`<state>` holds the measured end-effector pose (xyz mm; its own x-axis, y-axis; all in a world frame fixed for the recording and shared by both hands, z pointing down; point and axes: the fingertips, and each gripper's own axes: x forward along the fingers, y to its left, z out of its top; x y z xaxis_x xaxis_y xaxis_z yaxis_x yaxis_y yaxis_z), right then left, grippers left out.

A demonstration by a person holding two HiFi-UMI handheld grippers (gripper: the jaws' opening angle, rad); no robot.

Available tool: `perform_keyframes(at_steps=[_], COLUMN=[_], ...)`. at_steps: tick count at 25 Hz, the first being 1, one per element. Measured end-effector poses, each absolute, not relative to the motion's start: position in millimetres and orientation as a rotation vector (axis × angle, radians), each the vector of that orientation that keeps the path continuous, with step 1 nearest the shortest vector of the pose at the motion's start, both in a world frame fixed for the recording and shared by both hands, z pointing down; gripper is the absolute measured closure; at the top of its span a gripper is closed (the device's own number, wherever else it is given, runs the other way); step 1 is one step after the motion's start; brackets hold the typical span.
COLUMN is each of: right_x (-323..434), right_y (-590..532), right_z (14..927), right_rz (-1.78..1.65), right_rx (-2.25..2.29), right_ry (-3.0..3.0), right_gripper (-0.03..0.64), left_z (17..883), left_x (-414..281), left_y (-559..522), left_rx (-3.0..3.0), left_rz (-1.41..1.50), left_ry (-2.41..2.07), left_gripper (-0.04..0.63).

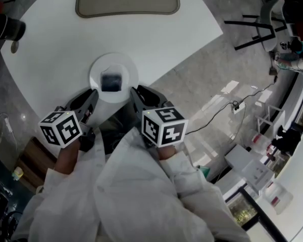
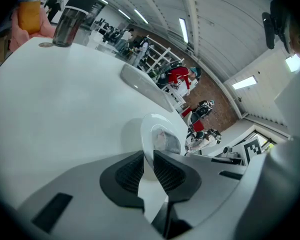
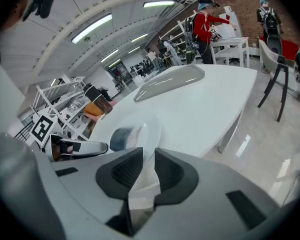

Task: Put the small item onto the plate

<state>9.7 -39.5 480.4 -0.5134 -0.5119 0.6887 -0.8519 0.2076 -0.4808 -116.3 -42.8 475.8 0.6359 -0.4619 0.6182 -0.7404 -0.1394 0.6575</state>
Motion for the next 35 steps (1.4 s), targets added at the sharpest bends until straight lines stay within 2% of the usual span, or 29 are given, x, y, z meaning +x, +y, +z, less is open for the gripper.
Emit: perform_keyframes(at_steps=[11,35], right_x=[26.2,89.1], right_y=[-80.0,-266.8], right_z=[468.5,473.6], right_rz=[1.195,1.163], right_rx=[1.239,1.075], right_ry=[-2.158,-2.211], right_gripper=[0.54,0.54], left_z=[461.5,463.3], left_x=[-99.0,-33.8], left_y=[-76.8,-247.4], left_rx=[1.806,1.756], left_rz=[0.328,0.251], left_ry=[-1.004,-1.135], left_gripper=[0.54,0.54])
